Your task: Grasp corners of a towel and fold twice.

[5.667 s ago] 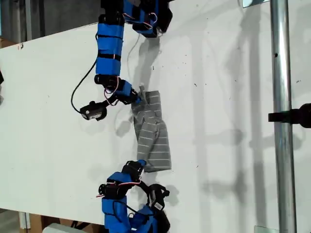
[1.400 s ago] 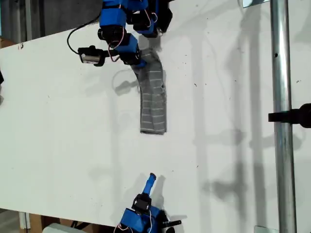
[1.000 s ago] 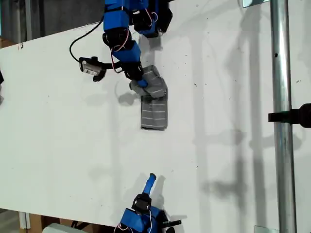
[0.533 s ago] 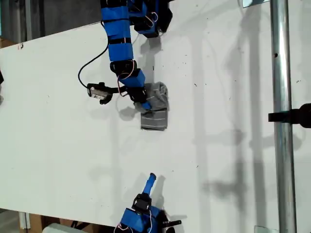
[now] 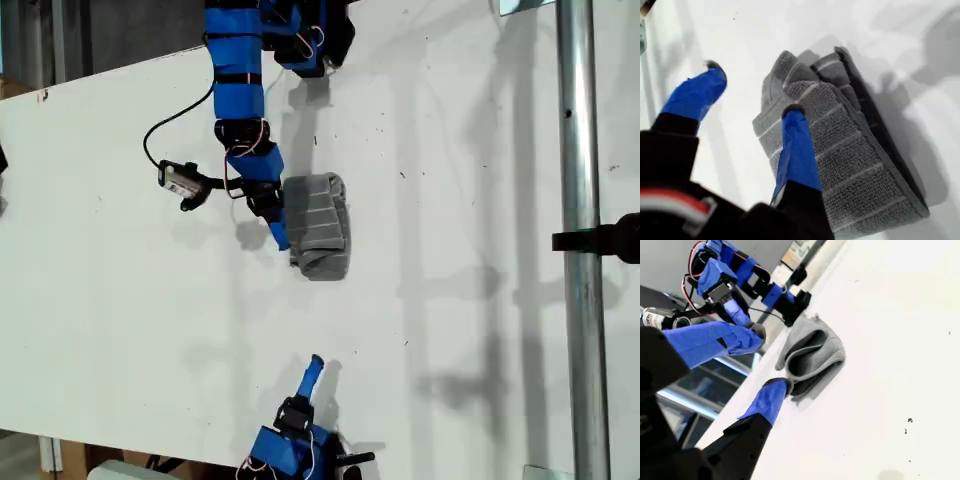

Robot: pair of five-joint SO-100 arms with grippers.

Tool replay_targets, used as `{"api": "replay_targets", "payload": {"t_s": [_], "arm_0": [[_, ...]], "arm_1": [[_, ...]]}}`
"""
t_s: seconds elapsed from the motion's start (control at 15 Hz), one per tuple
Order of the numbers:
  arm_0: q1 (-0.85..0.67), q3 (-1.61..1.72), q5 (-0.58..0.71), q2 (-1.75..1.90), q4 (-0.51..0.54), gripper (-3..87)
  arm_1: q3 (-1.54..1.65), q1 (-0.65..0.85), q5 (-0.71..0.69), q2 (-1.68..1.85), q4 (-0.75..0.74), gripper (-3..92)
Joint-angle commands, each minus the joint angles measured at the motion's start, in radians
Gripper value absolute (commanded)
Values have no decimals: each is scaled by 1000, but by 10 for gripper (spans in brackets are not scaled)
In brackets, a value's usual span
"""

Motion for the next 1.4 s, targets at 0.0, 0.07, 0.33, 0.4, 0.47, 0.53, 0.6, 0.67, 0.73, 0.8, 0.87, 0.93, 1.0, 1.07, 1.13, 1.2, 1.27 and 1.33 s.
{"api": "replay_targets", "payload": {"t_s": [0.0,0.07,0.33,0.4,0.47,0.53,0.6,0.67,0.73,0.8,0.87,0.93,1.0,1.07,1.13,1.2,1.27,1.33], "arm_0": [[6,5,-15,8,-15,156],[-5,17,-20,8,-15,150],[-55,109,48,9,-51,119],[-67,143,49,9,-55,122],[-77,178,38,9,-51,122],[-77,199,8,9,-26,117],[-86,199,-32,8,40,108],[-91,199,-91,8,77,105],[-104,199,-268,8,152,105],[-120,199,-359,5,219,105],[-120,199,-186,5,219,105],[-118,199,2,6,219,105],[-120,199,164,6,219,105],[-118,199,327,6,213,104],[-118,199,310,6,215,104],[-118,199,310,6,215,104],[-118,199,310,6,215,104],[-118,199,310,6,215,104]], "arm_1": [[149,38,-12,318,104,22],[298,46,-5,535,144,-2],[617,29,117,1209,597,-2],[673,38,141,1330,686,-2],[738,55,164,1454,779,-2],[756,61,184,1437,833,-2],[822,51,212,1451,822,-2],[850,29,331,1439,865,-2],[850,26,382,1440,893,8],[850,-18,387,1440,894,57],[848,-52,411,1442,894,58],[848,-63,403,1442,896,59],[848,-67,403,1442,896,59],[848,-69,402,1442,896,59],[848,-69,402,1442,896,59],[848,-69,402,1442,896,59],[848,-69,402,1442,896,59],[848,-69,402,1442,896,59]]}}
